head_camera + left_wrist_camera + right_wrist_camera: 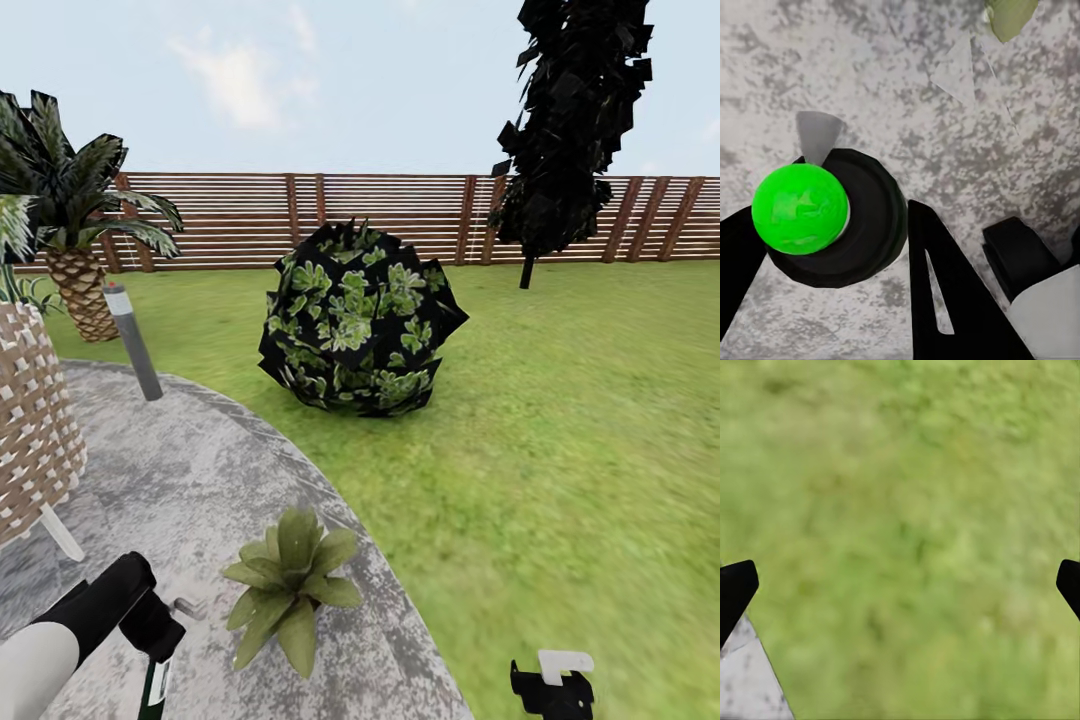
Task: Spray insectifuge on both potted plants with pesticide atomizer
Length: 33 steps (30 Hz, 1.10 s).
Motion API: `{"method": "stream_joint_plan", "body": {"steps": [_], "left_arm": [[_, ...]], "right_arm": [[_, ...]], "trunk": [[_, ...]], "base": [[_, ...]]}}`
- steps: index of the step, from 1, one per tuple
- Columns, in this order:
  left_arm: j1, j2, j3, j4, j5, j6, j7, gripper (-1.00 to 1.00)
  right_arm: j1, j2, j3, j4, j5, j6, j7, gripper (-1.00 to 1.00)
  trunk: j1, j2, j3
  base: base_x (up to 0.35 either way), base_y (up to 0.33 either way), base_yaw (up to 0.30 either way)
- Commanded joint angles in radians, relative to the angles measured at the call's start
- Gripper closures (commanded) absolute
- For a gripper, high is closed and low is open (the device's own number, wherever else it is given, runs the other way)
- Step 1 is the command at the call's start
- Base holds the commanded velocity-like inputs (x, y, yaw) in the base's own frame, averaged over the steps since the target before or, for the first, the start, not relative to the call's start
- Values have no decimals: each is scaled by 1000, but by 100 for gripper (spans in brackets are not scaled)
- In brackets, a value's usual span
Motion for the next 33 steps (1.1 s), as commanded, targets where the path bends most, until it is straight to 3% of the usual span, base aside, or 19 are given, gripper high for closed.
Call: {"method": "stream_joint_plan", "body": {"steps": [1, 3, 6, 9, 12, 14, 15, 16, 17, 19, 27, 33], "left_arm": [[0, 0, -11, -2, -17, 1, -9, 100], [0, -2, -47, -2, -41, 3, -10, 100], [0, 2, -58, 0, -49, -1, -26, 100], [-2, 20, -60, -3, -55, -4, -142, 100], [-11, 32, -62, -17, -57, 0, -176, 100], [-16, 32, -62, -19, -101, 4, -203, 100], [-28, 32, -62, -20, -143, 6, -237, 100], [-56, 34, -60, -19, -225, 6, -318, 100], [-72, 35, -59, -18, -270, 6, -361, 100], [-84, 39, -55, -18, -322, 3, -403, 100], [-74, 67, -43, -14, -343, 0, -400, 100], [-81, 56, -36, -32, -342, 2, -398, 100]], "right_arm": [[-1, 0, -6, 2, 11, -3, -5, -100], [-1, 0, -6, 2, 11, -3, -5, -100], [-1, 0, -6, 2, 11, -3, -4, -100], [-1, 0, -6, 2, 11, -3, -5, -100], [-1, 0, -6, 2, 11, -3, -5, -100], [-1, 0, -6, 2, 11, -3, -5, -100], [-1, 0, -6, 2, 11, -3, -5, -100], [-1, 0, -6, 2, 11, -3, -5, -100], [-1, 0, -6, 2, 11, -3, -5, -100], [-1, 0, -6, 2, 11, -3, -5, -100], [-1, -2, -6, 2, 11, -3, -5, -100], [1, -2, -6, 2, 11, -3, -5, -100]], "trunk": [[0, 0, -1], [0, 0, -1], [0, 0, -1], [0, 0, -1], [0, 0, -1], [0, 0, -1], [0, 0, -1], [0, 0, -1], [0, 0, -1], [0, 0, -1], [0, 0, -1], [0, 0, -1]], "base": [[180, 245, 0], [63, 94, 0], [14, 21, -73], [2, 3, -181], [0, 0, -22], [0, 0, -3], [0, 0, -1], [0, 0, 0], [0, 0, 0], [0, 0, 0], [34, 27, 0], [149, 121, 0]]}}
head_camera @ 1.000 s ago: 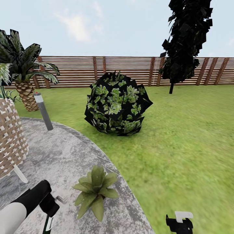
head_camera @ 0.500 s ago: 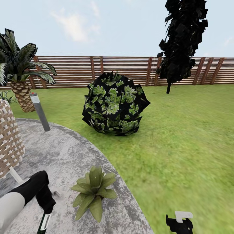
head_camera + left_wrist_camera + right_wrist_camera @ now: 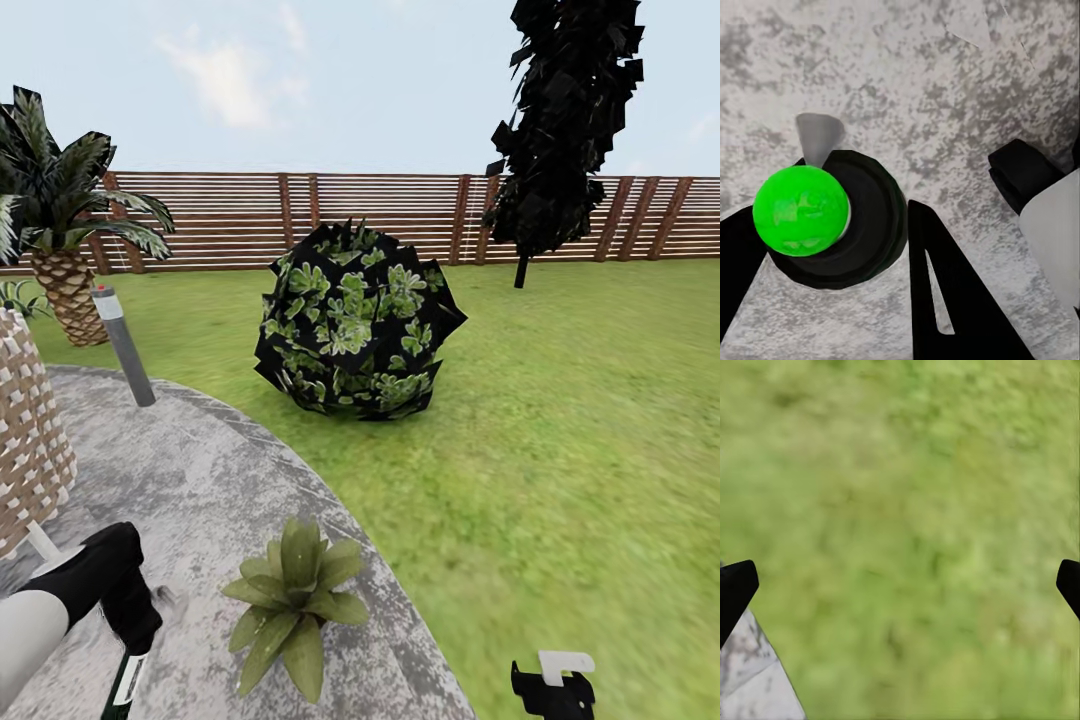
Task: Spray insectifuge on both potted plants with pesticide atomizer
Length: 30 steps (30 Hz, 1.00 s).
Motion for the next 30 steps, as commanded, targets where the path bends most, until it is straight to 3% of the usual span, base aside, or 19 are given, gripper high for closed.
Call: {"method": "stream_joint_plan", "body": {"steps": [1, 3, 6, 9, 13, 15, 17, 21, 24, 25, 30], "left_arm": [[-2, 0, -3, -20, -4, 9, -8, 100], [-3, -7, -3, -62, -3, 13, -13, 100], [-8, -53, -8, -112, -5, 18, -18, 100], [-9, -63, -13, -115, -6, 17, -19, 100], [2, -47, -14, -103, -7, 12, -15, 100], [7, -11, -14, -100, -6, 4, -14, 100], [12, 0, -15, -80, -7, 0, -13, 100], [14, -13, -12, -56, -8, -6, -11, 100], [14, -71, -12, -65, -10, -4, -9, 100], [14, -76, -14, -65, -10, -5, -8, 100], [27, -34, -13, -41, -9, -7, -8, 100]], "right_arm": [[-1, 0, -7, 2, 11, -3, -5, -100], [-1, 0, -7, 2, 11, -3, -5, -100], [-1, 0, -7, 2, 10, -3, -5, -100], [-1, 0, -7, 2, 11, -3, -5, -100], [-1, 0, -6, 2, 11, -3, -5, -100], [-1, 0, -6, 2, 11, -3, -5, -100], [-1, 0, -6, 2, 11, -3, -5, -100], [-1, 1, -6, 2, 12, -3, -5, -100], [-1, 1, -6, 2, 11, -3, -5, -100], [-1, 1, -6, 2, 11, -3, -5, -100], [1, 1, -6, 2, 11, -3, -5, -100]], "trunk": [[0, 0, -1], [0, 0, -1], [0, 0, -1], [0, 0, -1], [0, 0, -1], [0, 0, -1], [0, 0, -1], [0, 0, -1], [0, 0, -1], [0, 0, -1], [0, 0, -1]], "base": [[16, 12, 0], [8, 6, 0], [1, 1, 0], [0, 0, 0], [0, 0, 0], [0, 0, 0], [0, 0, 0], [0, 0, 0], [0, 0, 0], [0, 0, 0], [0, 0, 0]]}}
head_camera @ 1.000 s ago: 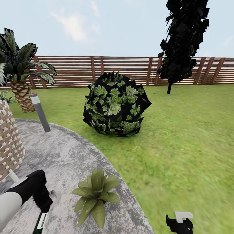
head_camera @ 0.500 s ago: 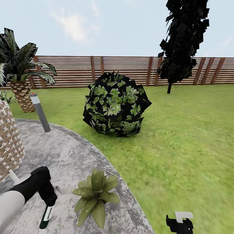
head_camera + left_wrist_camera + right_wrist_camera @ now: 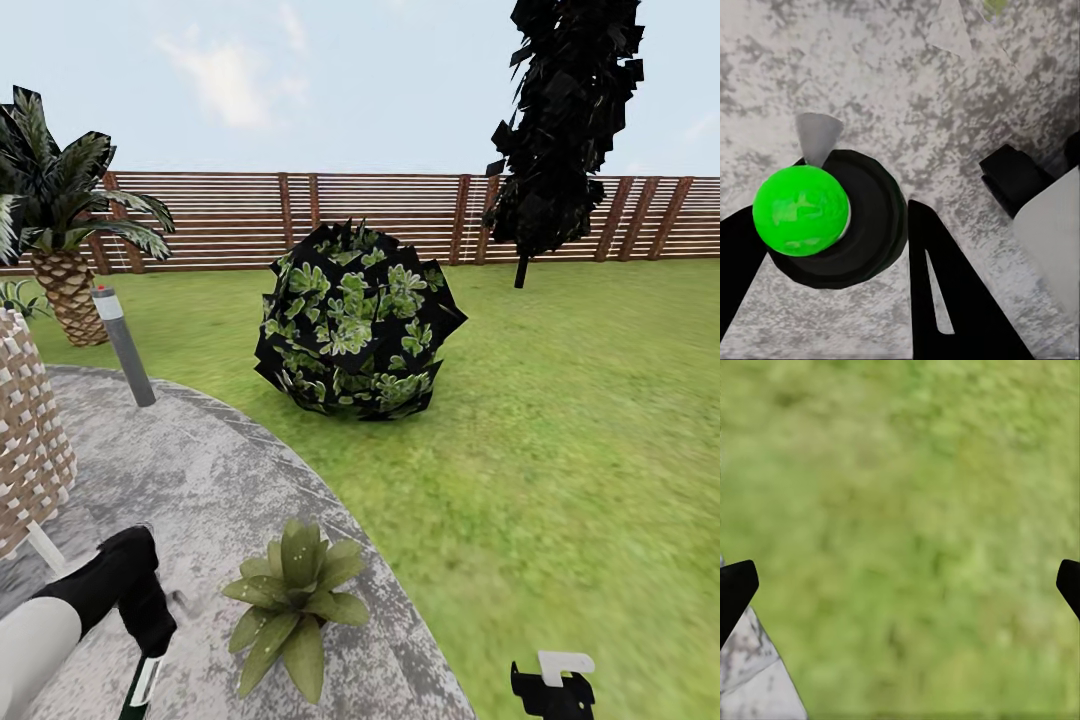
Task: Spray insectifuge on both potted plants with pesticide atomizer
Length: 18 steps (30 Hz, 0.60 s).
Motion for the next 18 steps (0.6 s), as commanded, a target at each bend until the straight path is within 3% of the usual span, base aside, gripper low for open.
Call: {"method": "stream_joint_plan", "body": {"steps": [1, 4, 9, 18], "left_arm": [[17, 10, -2, 5, -2, 7, -5, 100], [64, 17, 4, 11, -1, -36, 27, 100], [74, 11, 12, 10, 8, -50, 67, 100], [70, 5, 10, -4, 9, -45, 69, 100]], "right_arm": [[-1, 0, -7, 2, 10, -3, -5, -100], [-1, 0, -7, 2, 10, -3, -4, -100], [-1, 0, -8, 1, 10, -3, -5, -100], [1, 0, -8, 0, 10, -3, -5, -100]], "trunk": [[0, 0, -1], [0, 0, -1], [0, 0, -1], [0, 0, -1]], "base": [[0, 0, 0], [0, 0, 0], [0, -3, 100], [-28, -232, 229]]}}
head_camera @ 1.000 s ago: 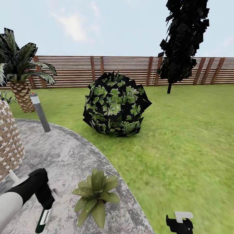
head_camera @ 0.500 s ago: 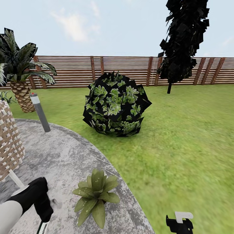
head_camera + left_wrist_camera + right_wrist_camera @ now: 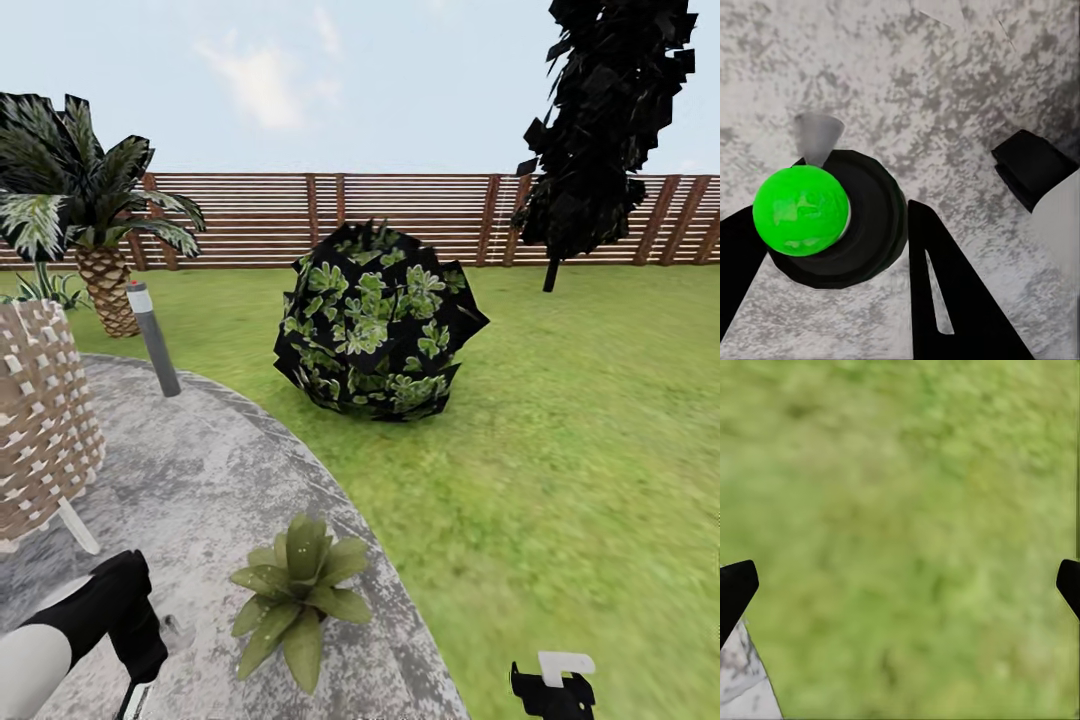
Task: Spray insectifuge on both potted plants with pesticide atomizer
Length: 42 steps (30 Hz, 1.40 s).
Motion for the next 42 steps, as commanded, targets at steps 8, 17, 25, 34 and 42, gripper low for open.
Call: {"method": "stream_joint_plan", "body": {"steps": [8, 17, 25, 34, 42], "left_arm": [[-9, -3, 37, -5, -4, 10, -6, 100], [-43, -21, 30, -37, -15, 66, -17, 100], [-107, -54, 22, -44, -149, 131, -156, 100], [-89, -37, 33, -28, -240, 116, -232, 100], [-83, -37, 42, -34, -228, 117, -216, 100]], "right_arm": [[-1, 0, -7, 2, 11, -3, -4, -100], [-1, 0, -7, 2, 11, -3, -4, -100], [-1, 1, -5, 3, 11, -3, -4, -100], [2, 0, -6, 3, 12, -4, -4, -100], [2, 1, -7, 2, 11, -4, -4, -100]], "trunk": [[0, 0, -1], [0, 0, -1], [0, 0, -1], [0, 0, -1], [0, 0, -1]], "base": [[65, -256, 63], [-168, -228, 270], [43, -273, 200], [4, -90, 3], [0, 0, 189]]}}
